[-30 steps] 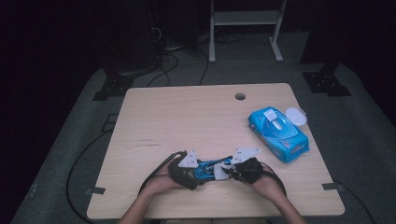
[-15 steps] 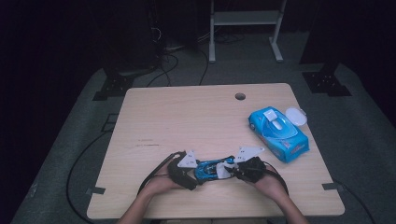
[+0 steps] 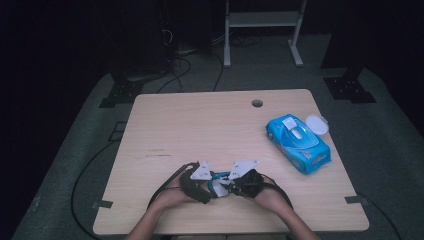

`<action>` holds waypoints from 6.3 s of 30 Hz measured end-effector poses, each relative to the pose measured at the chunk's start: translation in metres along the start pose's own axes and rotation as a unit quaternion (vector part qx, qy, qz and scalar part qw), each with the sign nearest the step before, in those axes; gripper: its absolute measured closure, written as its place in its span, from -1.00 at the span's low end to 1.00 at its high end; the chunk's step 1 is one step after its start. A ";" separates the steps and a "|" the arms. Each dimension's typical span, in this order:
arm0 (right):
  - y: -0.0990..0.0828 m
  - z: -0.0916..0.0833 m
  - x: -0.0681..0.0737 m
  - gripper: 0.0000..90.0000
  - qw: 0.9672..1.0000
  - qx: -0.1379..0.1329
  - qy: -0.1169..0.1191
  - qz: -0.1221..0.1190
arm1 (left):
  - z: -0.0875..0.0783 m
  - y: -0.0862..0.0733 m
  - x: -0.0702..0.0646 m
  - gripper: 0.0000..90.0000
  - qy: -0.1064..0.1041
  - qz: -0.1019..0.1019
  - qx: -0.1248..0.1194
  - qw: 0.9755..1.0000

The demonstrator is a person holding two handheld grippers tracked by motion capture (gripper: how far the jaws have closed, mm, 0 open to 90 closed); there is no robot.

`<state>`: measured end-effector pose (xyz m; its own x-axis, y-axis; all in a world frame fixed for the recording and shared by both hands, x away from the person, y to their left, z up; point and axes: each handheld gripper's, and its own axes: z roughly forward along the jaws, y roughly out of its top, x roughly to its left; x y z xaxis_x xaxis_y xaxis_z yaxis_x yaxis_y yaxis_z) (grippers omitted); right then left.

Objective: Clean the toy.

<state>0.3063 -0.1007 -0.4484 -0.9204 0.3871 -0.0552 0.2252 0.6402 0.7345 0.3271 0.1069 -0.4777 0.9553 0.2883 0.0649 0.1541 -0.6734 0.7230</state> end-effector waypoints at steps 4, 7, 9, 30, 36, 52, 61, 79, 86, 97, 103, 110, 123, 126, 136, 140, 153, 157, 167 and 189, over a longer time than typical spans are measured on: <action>0.005 0.009 0.001 0.83 1.000 -0.001 0.011 0.004 | 0.000 0.000 0.000 -0.44 0.000 0.001 -0.001 1.000; 0.012 0.021 0.007 0.83 1.000 0.004 0.021 -0.003 | 0.000 0.000 -0.001 -0.44 0.001 0.002 0.000 1.000; 0.016 0.025 0.004 0.83 1.000 0.012 0.028 -0.007 | 0.000 0.000 0.000 -0.44 0.001 0.001 -0.001 1.000; 0.023 0.026 -0.010 0.83 0.998 0.033 0.045 -0.005 | 0.000 0.000 0.000 -0.44 0.000 0.002 -0.002 1.000; 0.014 0.010 -0.025 0.83 0.999 0.023 0.029 0.022 | 0.001 0.001 0.000 -0.44 0.001 0.002 -0.002 1.000; 0.016 0.016 -0.023 0.83 1.000 0.021 0.009 0.002 | 0.000 0.000 0.000 -0.44 0.000 0.004 -0.002 1.000; 0.012 0.005 -0.017 0.83 1.000 0.021 0.001 -0.006 | 0.001 0.001 0.000 -0.44 -0.001 0.003 -0.002 1.000; 0.003 -0.006 -0.020 0.83 0.999 0.012 0.033 0.012 | 0.001 0.001 0.000 -0.44 -0.001 0.003 -0.002 1.000; 0.007 0.001 -0.016 0.83 1.000 0.014 0.025 0.005 | 0.001 0.001 0.000 -0.44 -0.001 0.003 -0.002 1.000; 0.022 0.022 -0.018 0.83 0.999 0.031 -0.006 -0.020 | 0.001 0.000 0.000 -0.44 -0.002 0.002 -0.004 1.000; 0.021 0.019 -0.023 0.83 0.999 0.034 -0.018 -0.011 | 0.001 0.001 0.000 -0.44 -0.002 0.000 -0.004 1.000; 0.022 0.023 -0.024 0.83 0.999 0.032 -0.011 -0.005 | 0.001 0.000 0.000 -0.44 -0.003 -0.001 -0.004 1.000; 0.025 0.024 -0.024 0.83 0.999 0.043 -0.011 -0.006 | 0.001 0.000 0.000 -0.44 -0.003 -0.003 -0.004 1.000; 0.020 0.018 -0.032 0.83 0.999 0.043 -0.023 0.013 | 0.002 0.001 0.000 -0.44 -0.002 0.000 -0.004 1.000; 0.014 0.008 -0.038 0.83 0.998 0.043 -0.033 0.023 | 0.001 0.001 0.000 -0.44 -0.001 0.001 -0.002 1.000; 0.008 0.002 -0.046 0.83 0.997 0.048 -0.042 0.049 | 0.002 0.001 0.000 -0.44 0.000 0.001 -0.003 1.000; -0.002 -0.007 -0.048 0.83 0.996 0.042 -0.050 0.057 | 0.001 0.001 0.000 -0.44 0.000 0.002 -0.001 1.000; -0.010 -0.011 -0.050 0.83 0.996 0.022 -0.042 0.074 | 0.001 0.001 0.000 -0.44 -0.001 0.001 0.001 1.000; -0.019 -0.023 -0.055 0.83 0.995 0.032 -0.056 0.075 | 0.002 0.002 0.000 -0.45 0.000 0.002 -0.002 1.000; 0.012 0.013 -0.042 0.83 0.999 0.031 -0.022 0.039 | 0.002 0.002 0.000 -0.44 0.000 0.001 -0.002 1.000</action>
<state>0.3520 -0.1014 -0.4461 -0.8844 0.4657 -0.0296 0.3168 0.6457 0.6948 0.3276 0.1045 -0.4779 0.9556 0.2872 0.0662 0.1512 -0.6707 0.7262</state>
